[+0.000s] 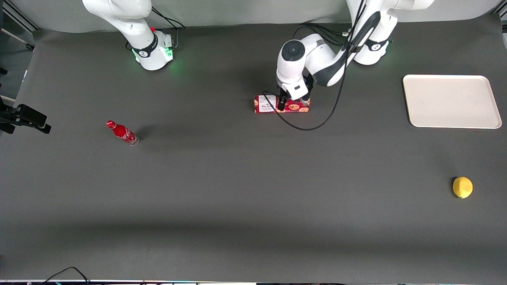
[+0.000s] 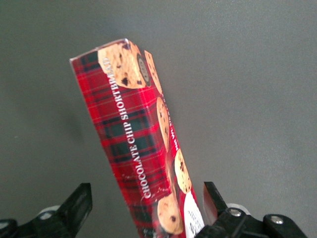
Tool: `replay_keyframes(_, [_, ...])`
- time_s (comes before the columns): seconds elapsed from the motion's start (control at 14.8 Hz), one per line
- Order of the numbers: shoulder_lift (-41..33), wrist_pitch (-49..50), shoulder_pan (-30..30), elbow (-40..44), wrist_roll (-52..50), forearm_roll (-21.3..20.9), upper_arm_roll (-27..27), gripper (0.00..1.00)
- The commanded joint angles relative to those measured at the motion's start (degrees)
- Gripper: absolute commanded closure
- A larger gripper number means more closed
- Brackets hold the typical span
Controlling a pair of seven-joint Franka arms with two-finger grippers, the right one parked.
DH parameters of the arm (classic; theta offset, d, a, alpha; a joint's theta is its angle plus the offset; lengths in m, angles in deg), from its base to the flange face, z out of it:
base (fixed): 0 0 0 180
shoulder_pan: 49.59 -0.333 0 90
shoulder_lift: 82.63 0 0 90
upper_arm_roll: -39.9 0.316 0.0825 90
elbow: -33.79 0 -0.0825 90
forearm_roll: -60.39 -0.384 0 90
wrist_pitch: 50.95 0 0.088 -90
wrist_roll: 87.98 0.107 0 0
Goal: Place red cookie box on tray
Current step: 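Lower the open left gripper over the red cookie box, then close the left gripper on the cookie box and lift it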
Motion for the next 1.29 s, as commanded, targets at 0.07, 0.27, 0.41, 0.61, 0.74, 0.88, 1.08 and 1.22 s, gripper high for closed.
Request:
replay_keyframes(0.07, [3.1, -2.5, 0.9, 0.1, -6.4, -5.9, 0.4, 0.0])
replay_keyframes(0.27, [4.1, -2.6, 0.8, 0.4, -6.6, -6.7, 0.7, 0.21])
replay_keyframes(0.41, [4.7, -4.1, 0.9, 0.5, -8.2, -7.0, 0.8, 0.5])
replay_keyframes(0.61, [5.5, -4.0, 0.8, 1.3, -10.5, -8.9, 1.0, 1.0])
replay_keyframes(0.74, [5.5, -3.9, 0.7, 1.4, -10.5, -9.2, 1.1, 1.0])
replay_keyframes(0.88, [5.1, -3.7, 0.2, 2.0, -10.5, -10.9, 2.0, 1.0])
replay_keyframes(1.08, [3.4, -1.0, -1.3, 4.0, -9.0, -11.0, 2.3, 1.0])
replay_keyframes(1.22, [1.5, 1.9, -2.3, 5.4, -6.7, -10.8, 2.8, 1.0])
